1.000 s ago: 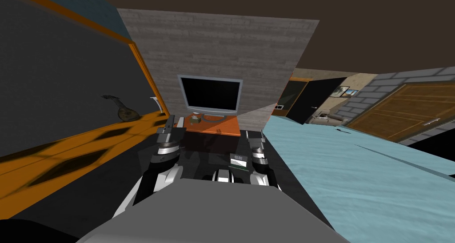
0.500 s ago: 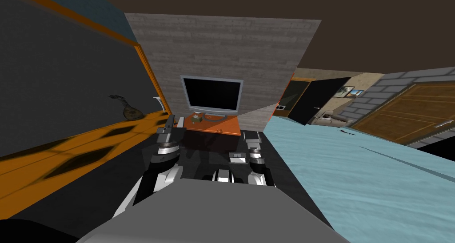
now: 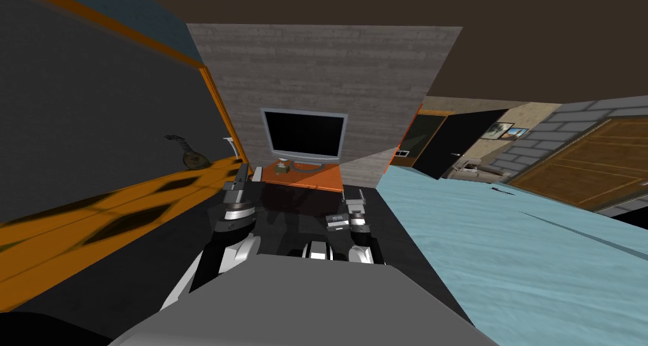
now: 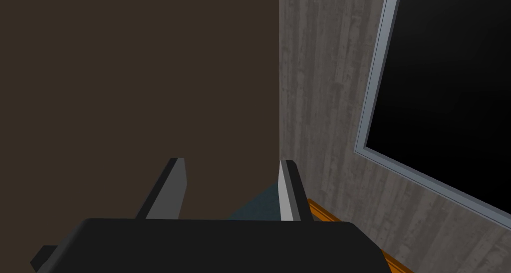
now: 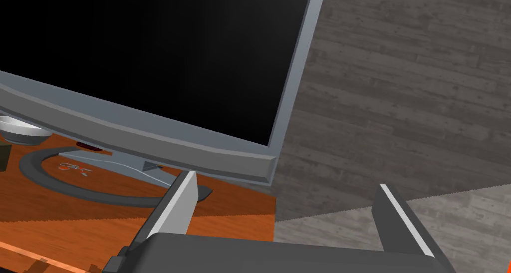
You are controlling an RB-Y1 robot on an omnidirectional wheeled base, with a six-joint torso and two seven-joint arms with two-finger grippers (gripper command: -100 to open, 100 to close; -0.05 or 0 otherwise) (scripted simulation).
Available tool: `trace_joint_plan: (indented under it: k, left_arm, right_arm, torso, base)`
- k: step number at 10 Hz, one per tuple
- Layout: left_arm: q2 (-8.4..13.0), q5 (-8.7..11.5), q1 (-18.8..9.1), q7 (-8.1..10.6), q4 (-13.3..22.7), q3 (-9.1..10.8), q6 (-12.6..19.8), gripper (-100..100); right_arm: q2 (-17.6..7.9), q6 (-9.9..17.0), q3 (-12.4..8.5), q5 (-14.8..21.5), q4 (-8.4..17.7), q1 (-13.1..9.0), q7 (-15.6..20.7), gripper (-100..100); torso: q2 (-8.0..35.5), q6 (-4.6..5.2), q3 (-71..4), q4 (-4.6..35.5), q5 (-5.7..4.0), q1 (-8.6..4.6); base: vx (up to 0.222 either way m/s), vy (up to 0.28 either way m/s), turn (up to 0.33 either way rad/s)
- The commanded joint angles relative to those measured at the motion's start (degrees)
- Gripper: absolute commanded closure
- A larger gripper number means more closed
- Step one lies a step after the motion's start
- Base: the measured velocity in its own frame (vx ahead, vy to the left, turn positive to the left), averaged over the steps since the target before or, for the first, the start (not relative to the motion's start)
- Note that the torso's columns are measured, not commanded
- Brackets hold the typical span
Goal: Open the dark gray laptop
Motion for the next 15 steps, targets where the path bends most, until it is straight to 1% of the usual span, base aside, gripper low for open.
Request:
trace_joint_plan:
  k: [1,2,3,4,5,6,7,8,9,10,11,12,14,15]
  left_arm:
    - [0.00,0.00,0.00,0.00,0.00,0.00,0.00,0]
    - [0.00,0.00,0.00,0.00,0.00,0.00,0.00,0]
    - [0.00,0.00,0.00,0.00,0.00,0.00,0.00,0]
    - [0.00,0.00,0.00,0.00,0.00,0.00,0.00,0]
    - [0.00,0.00,0.00,0.00,0.00,0.00,0.00,0]
    - [0.00,0.00,0.00,0.00,0.00,0.00,0.00,0]
    - [0.00,0.00,0.00,0.00,0.00,0.00,0.00,0]
    - [0.00,0.00,0.00,0.00,0.00,0.00,0.00,0]
    - [0.00,0.00,0.00,0.00,0.00,0.00,0.00,0]
    - [0.00,0.00,0.00,0.00,0.00,0.00,0.00,0]
    - [0.00,0.00,0.01,0.00,0.00,0.00,0.00,0]
    - [0.00,0.00,0.00,0.00,0.00,0.00,0.00,0]
    - [0.00,0.00,0.00,0.00,0.00,0.00,0.00,0]
    - [0.00,0.00,0.00,0.00,0.00,0.00,0.00,0]
  right_arm:
    - [0.40,0.65,1.67,-1.99,2.59,-1.01,-4.36,-100]
    - [0.40,0.65,1.67,-1.99,2.59,-1.01,-5.70,-100]
    - [0.71,1.06,2.73,-3.30,4.22,-1.60,-7.46,-100]
    - [0.71,1.06,2.73,-3.30,4.22,-1.60,-8.73,-100]
    - [1.08,1.47,3.77,-4.57,5.82,-2.18,-10.51,-100]
    - [1.08,1.47,3.77,-4.57,5.82,-2.18,-11.70,-100]
    - [1.47,1.86,4.77,-5.80,7.38,-2.75,-13.38,-100]
    - [1.47,1.86,4.77,-5.80,7.38,-2.75,-14.58,-100]
    - [1.86,2.24,5.75,-7.00,8.88,-3.29,-16.23,-100]
    - [1.86,2.24,5.75,-7.00,8.88,-3.29,-17.36,-100]
    - [2.23,2.60,6.68,-8.15,10.31,-3.81,-19.28,-100]
    - [2.23,2.60,6.68,-8.15,10.31,-3.81,-20.03,-100]
    - [2.92,3.27,8.42,-10.28,12.93,-4.77,-23.92,-100]
    - [2.92,3.27,8.42,-10.28,12.93,-4.77,-25.00,-100]
  torso:
    - [-0.03,0.01,-0.01,0.00,0.00,0.00]
    - [-0.02,0.00,-0.01,-0.01,-0.01,-0.02]
    - [-0.04,0.01,-0.02,-0.01,0.00,0.00]
    - [-0.03,0.00,-0.01,-0.01,0.01,0.03]
    - [-0.04,0.01,-0.02,-0.01,0.01,0.02]
    - [-0.02,0.00,-0.01,-0.01,0.00,0.00]
    - [-0.03,0.02,-0.02,-0.01,0.00,0.00]
    - [-0.03,0.00,-0.02,-0.01,0.00,0.00]
    - [-0.05,0.01,-0.03,-0.01,0.00,-0.01]
    - [-0.03,0.00,-0.02,-0.01,0.00,-0.01]
    - [-0.04,0.01,-0.02,-0.01,0.00,0.00]
    - [-0.01,0.00,-0.01,0.00,0.00,0.01]
    - [-0.02,0.00,-0.01,-0.01,0.00,-0.01]
    - [0.00,0.00,0.00,0.00,-0.01,-0.01]
  base:
    - [-0.036,-0.020,0.050]
    - [-0.033,-0.013,0.027]
    - [-0.037,-0.007,0.041]
    - [-0.032,-0.005,0.024]
    - [-0.038,-0.010,0.056]
    - [-0.030,-0.005,0.025]
    - [-0.033,-0.007,0.036]
    - [-0.026,-0.009,0.024]
    - [-0.029,-0.009,0.050]
    - [-0.024,-0.007,0.021]
    - [-0.034,-0.007,0.045]
    - [-0.031,-0.006,0.020]
    - [-0.039,-0.011,0.050]
    - [-0.032,-0.011,0.020]
